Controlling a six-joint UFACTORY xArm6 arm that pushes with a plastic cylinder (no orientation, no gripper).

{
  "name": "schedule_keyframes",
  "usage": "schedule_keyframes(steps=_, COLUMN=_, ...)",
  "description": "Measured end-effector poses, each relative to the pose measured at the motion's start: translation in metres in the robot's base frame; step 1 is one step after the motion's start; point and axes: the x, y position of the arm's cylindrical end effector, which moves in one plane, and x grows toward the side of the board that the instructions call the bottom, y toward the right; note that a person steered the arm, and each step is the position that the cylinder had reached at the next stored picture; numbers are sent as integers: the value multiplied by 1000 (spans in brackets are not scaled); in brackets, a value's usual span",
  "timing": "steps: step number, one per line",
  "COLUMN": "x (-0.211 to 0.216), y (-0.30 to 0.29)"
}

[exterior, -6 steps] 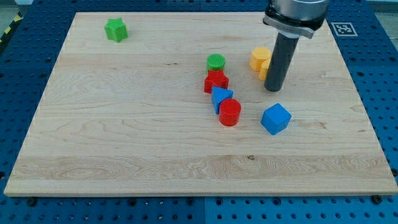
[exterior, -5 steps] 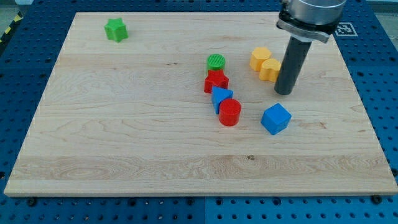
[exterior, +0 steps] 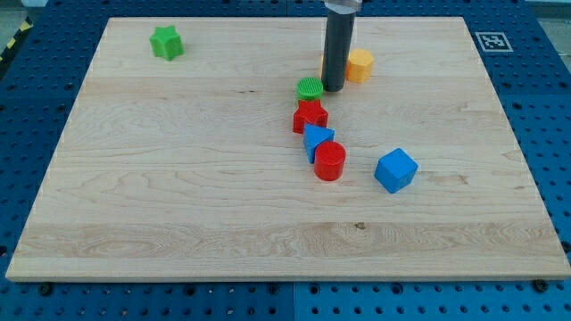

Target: Put the heart on top of the green circle

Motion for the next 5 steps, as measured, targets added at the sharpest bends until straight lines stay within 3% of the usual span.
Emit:
schedule_keyframes(steps=1, x=0, y=7)
schedule_keyframes(steps=3, x=-41, y=7)
schedule_keyframes(steps=5, x=-34, y=56)
